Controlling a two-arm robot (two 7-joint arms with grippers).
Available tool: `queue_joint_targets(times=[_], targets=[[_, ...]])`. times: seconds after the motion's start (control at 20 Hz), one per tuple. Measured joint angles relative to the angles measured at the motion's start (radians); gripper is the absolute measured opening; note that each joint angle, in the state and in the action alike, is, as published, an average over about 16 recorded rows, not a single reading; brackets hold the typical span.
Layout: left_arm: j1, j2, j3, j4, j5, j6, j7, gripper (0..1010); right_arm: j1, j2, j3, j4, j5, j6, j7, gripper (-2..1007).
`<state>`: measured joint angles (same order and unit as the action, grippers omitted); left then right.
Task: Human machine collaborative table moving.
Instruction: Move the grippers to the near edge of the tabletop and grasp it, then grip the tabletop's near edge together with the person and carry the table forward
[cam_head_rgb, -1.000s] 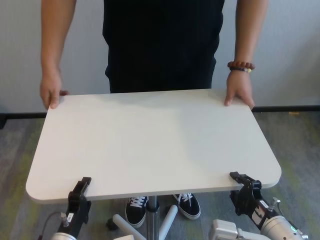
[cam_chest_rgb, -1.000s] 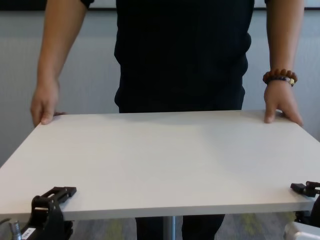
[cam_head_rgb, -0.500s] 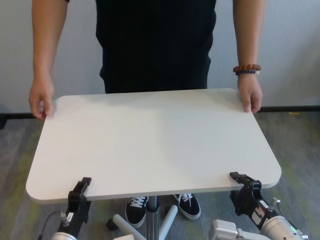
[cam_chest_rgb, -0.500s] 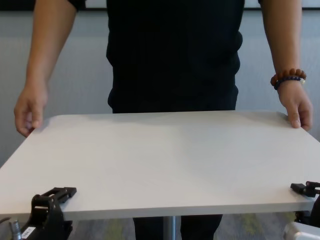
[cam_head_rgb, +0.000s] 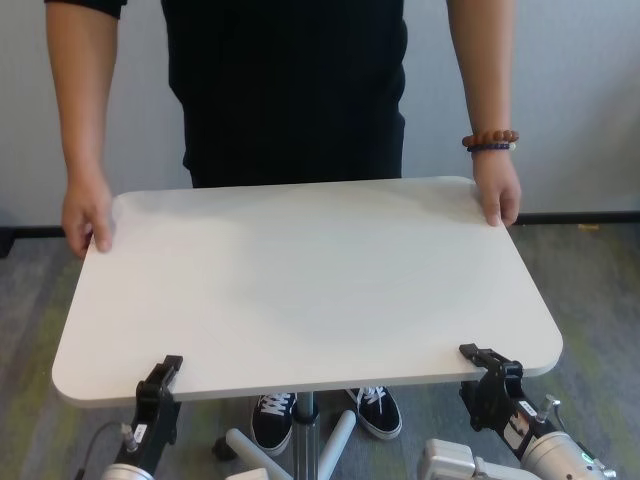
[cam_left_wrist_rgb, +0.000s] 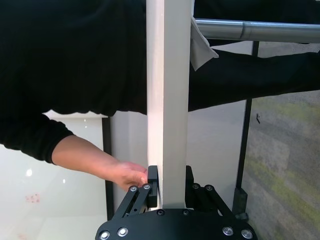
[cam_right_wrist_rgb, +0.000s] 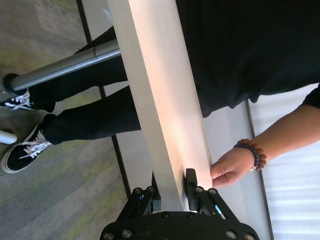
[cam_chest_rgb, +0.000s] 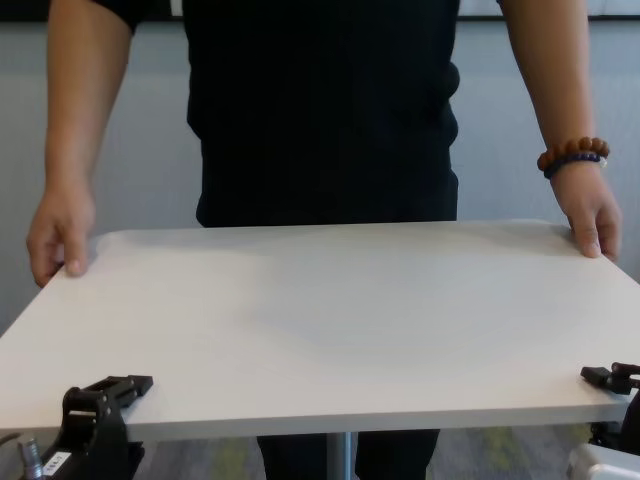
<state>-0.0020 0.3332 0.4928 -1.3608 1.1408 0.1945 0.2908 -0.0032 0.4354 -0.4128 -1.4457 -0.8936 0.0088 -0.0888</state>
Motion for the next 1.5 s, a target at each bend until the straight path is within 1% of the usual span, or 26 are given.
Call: queue_joint_targets(times=[0.6, 1.05, 1.5], targets=[[0.000, 0.000, 0.000, 0.000, 0.000, -0.001, 0.000, 246, 0.000, 0.000, 0.000, 0.000, 0.000, 0.000, 0.000, 267], [-0.007, 0.001, 0.005, -0.002, 0.002, -0.005, 0.000, 236, 0.003, 0.005, -0.002, -0.005, -0.005, -0.002, 0.000, 267], [-0.017, -0.003, 0.014, -0.008, 0.014, 0.003, 0.001, 236, 0.012, 0.012, -0.005, -0.011, -0.015, -0.002, -0.001, 267]])
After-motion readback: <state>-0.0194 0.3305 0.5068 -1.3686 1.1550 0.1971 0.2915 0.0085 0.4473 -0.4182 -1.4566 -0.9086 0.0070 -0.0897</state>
